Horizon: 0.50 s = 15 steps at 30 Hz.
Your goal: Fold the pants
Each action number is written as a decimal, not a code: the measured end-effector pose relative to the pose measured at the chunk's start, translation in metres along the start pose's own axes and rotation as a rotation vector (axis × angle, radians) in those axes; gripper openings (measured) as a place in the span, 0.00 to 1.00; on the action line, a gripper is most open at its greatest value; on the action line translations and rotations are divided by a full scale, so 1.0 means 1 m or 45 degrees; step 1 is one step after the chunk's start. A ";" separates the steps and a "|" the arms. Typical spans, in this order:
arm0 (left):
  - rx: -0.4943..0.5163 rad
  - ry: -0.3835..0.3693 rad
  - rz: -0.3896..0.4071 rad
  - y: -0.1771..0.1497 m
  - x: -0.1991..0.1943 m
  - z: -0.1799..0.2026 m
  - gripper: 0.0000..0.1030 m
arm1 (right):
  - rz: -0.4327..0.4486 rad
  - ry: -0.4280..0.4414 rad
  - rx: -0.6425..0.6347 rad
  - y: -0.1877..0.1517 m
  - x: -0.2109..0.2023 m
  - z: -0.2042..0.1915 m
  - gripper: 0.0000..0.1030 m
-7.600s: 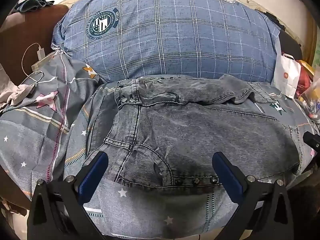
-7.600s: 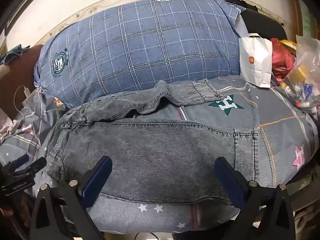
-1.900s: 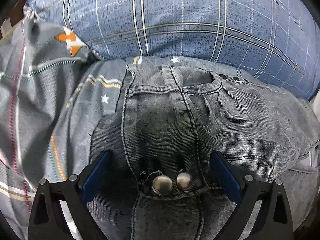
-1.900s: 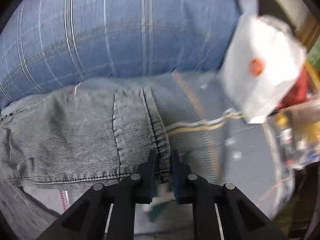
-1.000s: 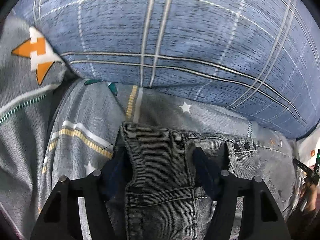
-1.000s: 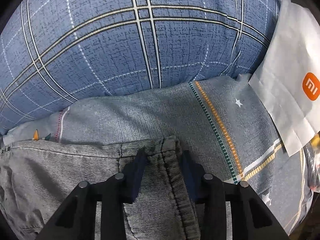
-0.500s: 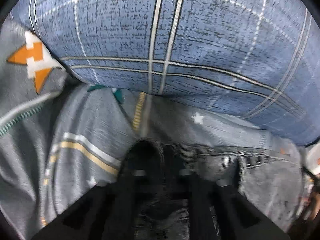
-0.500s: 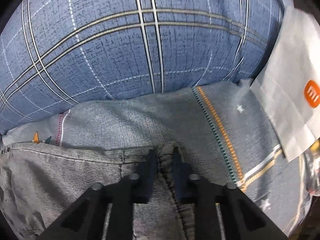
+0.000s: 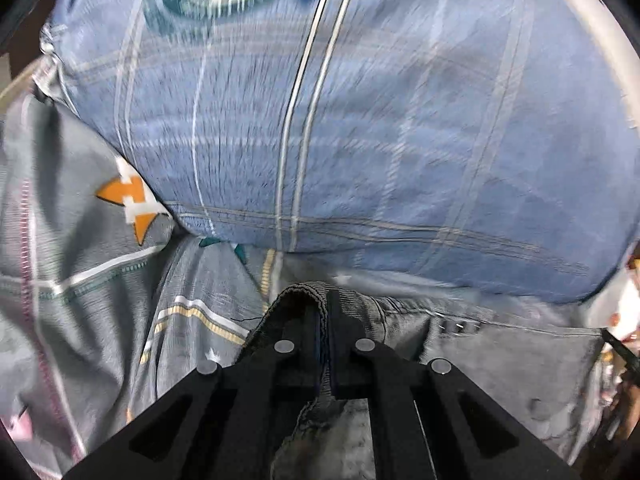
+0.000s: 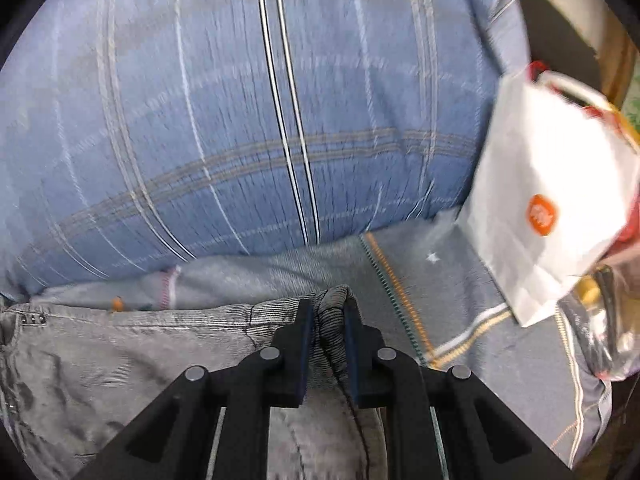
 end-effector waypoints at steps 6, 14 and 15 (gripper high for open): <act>0.067 -0.133 0.154 -0.049 -0.102 0.018 0.02 | 0.188 0.051 0.028 -0.025 -0.103 0.014 0.15; 0.179 -0.301 0.191 -0.180 -0.166 -0.011 0.03 | 0.246 0.190 0.116 -0.185 -0.179 0.068 0.16; 0.178 -0.296 0.146 -0.199 -0.158 -0.023 0.05 | 0.200 0.221 0.129 -0.214 -0.169 0.074 0.16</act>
Point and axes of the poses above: each gripper's, at about its wrist camera, not at the fingertips, and x roughly the way its jaws point, z to its right, y to its top, the point moved 8 cm from there along x, roughly the way its jaws point, and after that the axes turned 8 degrees about -z, right-handed, at the moved point
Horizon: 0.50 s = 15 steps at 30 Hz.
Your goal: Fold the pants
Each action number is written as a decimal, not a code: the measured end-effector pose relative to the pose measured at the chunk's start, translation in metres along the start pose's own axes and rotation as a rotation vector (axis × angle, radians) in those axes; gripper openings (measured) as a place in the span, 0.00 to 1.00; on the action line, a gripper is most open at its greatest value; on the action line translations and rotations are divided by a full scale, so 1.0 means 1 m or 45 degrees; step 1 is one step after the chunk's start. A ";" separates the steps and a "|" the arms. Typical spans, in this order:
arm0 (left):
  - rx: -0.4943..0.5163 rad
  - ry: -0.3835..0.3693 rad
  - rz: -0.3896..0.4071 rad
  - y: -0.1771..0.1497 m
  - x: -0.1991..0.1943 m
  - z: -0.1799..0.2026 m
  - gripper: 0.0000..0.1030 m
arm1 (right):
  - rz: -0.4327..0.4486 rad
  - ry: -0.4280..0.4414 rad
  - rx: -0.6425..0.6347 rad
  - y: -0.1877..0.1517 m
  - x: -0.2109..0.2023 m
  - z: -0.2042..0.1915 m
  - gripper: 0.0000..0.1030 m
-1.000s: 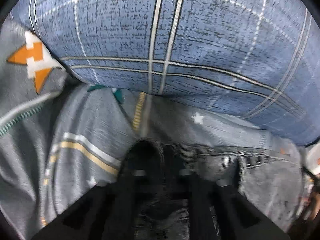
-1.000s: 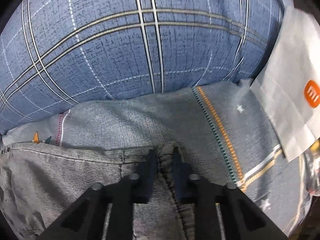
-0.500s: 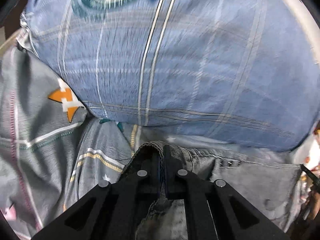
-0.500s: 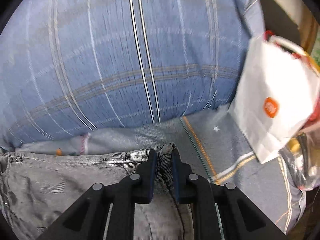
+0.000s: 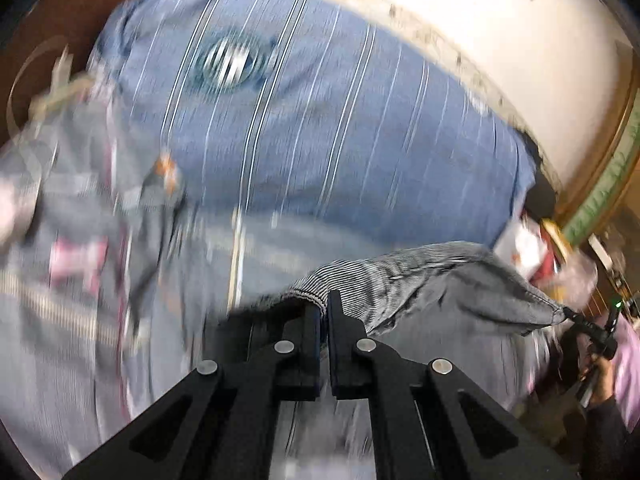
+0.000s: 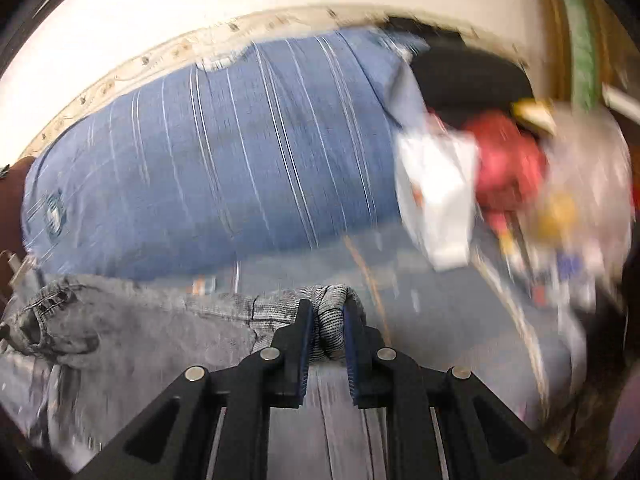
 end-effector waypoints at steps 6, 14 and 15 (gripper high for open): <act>-0.021 0.312 -0.393 -0.097 0.046 -0.071 0.16 | -0.426 -0.039 0.077 -0.142 0.067 0.051 0.51; 0.078 0.282 -0.111 -0.043 0.021 -0.008 0.67 | -0.244 0.083 0.214 -0.054 0.052 0.052 0.81; 0.102 0.272 -0.136 -0.042 0.032 0.001 0.67 | -0.282 0.107 0.205 -0.045 0.065 0.048 0.82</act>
Point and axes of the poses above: each gripper's, at about its wrist camera, not at the fingertips, and x roughly the way its jaws point, z to its right, y to its top, the point moved 8 cm from there along x, roughly the way its jaws point, and after that the axes turned 8 degrees about -z, right-handed, at the moved point
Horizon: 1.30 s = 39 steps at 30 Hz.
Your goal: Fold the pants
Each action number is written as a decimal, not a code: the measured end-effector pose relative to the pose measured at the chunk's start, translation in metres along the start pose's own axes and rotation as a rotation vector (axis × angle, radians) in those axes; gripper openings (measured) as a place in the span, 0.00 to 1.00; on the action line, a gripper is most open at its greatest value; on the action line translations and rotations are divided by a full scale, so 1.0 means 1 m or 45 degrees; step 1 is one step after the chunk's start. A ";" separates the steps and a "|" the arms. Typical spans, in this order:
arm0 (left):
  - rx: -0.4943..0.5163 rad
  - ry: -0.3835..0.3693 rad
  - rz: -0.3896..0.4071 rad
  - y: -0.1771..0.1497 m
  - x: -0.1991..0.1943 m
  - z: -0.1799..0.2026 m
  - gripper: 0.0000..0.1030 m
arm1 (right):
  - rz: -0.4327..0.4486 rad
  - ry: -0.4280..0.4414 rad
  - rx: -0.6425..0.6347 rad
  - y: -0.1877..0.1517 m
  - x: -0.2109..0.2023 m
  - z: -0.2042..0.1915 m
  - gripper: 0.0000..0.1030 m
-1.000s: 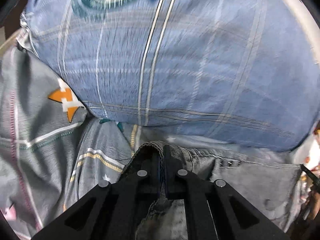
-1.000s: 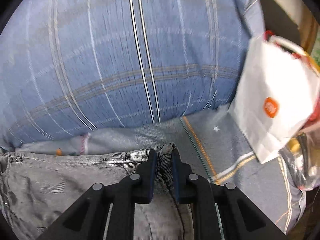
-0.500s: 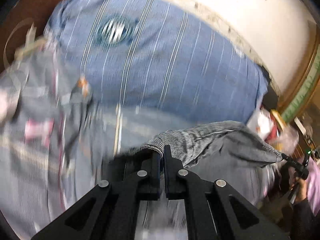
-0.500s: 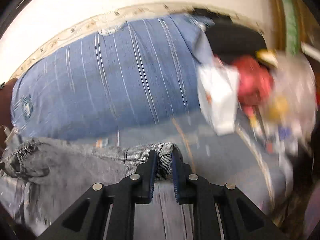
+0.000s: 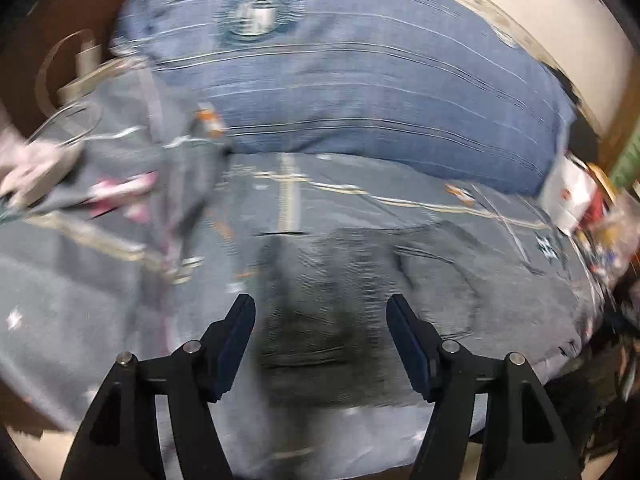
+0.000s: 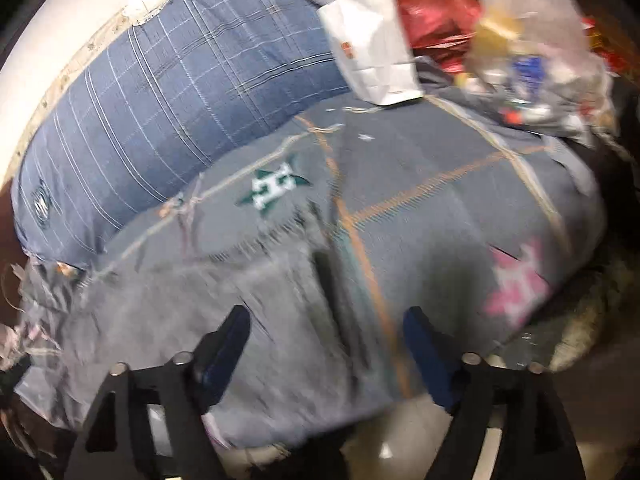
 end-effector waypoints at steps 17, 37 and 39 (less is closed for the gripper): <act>0.130 0.200 -0.203 -0.043 0.103 0.015 0.75 | -0.071 -0.329 -0.050 0.036 0.064 0.024 0.48; -0.005 0.205 -0.223 -0.046 0.111 -0.004 0.97 | -0.237 -0.438 -0.047 -0.040 0.068 0.040 0.34; -0.010 0.220 -0.226 -0.046 0.107 -0.004 0.97 | -0.134 -0.493 -0.012 -0.028 0.044 0.043 0.50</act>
Point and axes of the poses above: each gripper's, at about its wrist camera, not at the fingertips, and x roughly the way its jaws point, z to its right, y to its top, the point moved 8 cm from there along x, roughly the way its jaws point, and after that the axes turned 8 degrees about -z, right-handed, at the moved point
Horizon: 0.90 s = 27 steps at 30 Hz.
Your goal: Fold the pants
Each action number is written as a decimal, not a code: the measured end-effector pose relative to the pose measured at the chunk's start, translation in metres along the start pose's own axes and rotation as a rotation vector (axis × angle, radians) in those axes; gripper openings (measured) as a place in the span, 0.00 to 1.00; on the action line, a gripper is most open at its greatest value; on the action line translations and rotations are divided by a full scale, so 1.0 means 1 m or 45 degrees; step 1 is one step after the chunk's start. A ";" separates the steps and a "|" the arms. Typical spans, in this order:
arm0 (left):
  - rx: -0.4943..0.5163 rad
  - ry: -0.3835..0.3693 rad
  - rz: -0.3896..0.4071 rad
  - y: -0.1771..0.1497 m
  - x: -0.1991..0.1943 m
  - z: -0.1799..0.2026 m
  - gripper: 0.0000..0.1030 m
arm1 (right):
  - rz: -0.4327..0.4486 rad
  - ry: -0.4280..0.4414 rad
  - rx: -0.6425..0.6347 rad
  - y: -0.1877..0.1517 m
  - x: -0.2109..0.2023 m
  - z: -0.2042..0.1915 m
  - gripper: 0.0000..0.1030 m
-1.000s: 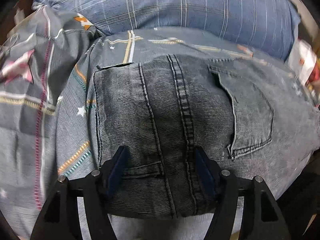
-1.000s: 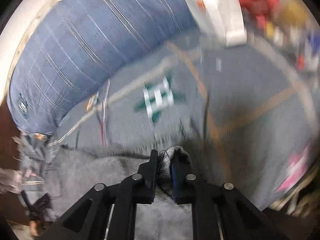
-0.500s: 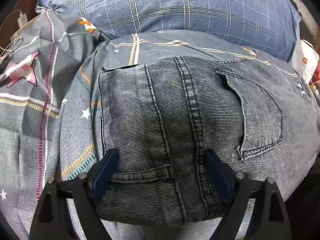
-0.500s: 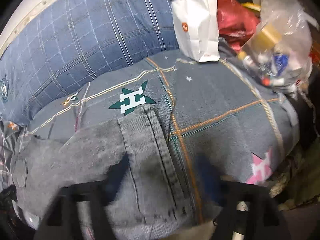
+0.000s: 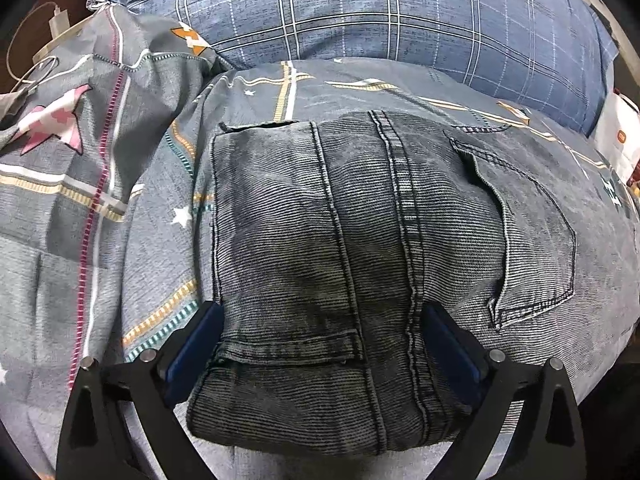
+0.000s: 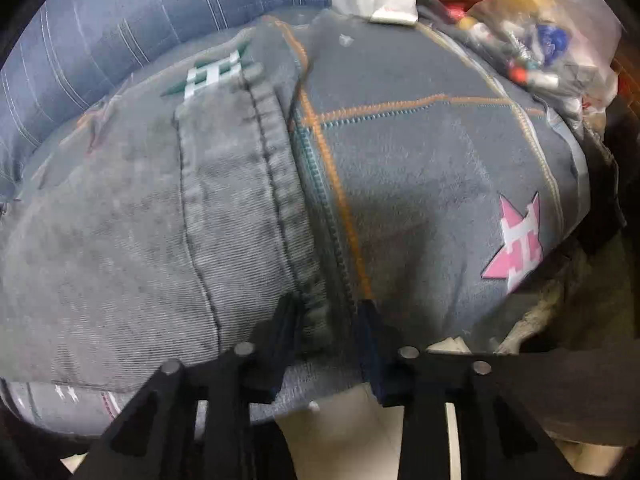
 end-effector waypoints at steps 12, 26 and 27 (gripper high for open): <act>0.115 0.004 0.245 0.019 -0.054 0.062 0.97 | -0.014 0.868 -0.341 0.018 -0.055 -0.217 0.67; 0.122 0.078 0.140 0.008 0.001 0.068 1.00 | 0.062 0.761 -0.015 0.042 0.013 -0.160 0.79; 0.123 0.083 0.134 0.010 0.001 0.069 1.00 | 0.058 0.741 0.025 0.040 0.006 -0.151 0.79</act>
Point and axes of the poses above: each gripper's, at about its wrist camera, not at the fingertips, and x roughly the way its jaws point, z to its right, y to its top, the point moved 8 cm from there along x, roughly the way its jaws point, and after that the axes turned 8 degrees about -z, right-handed, at the moved point
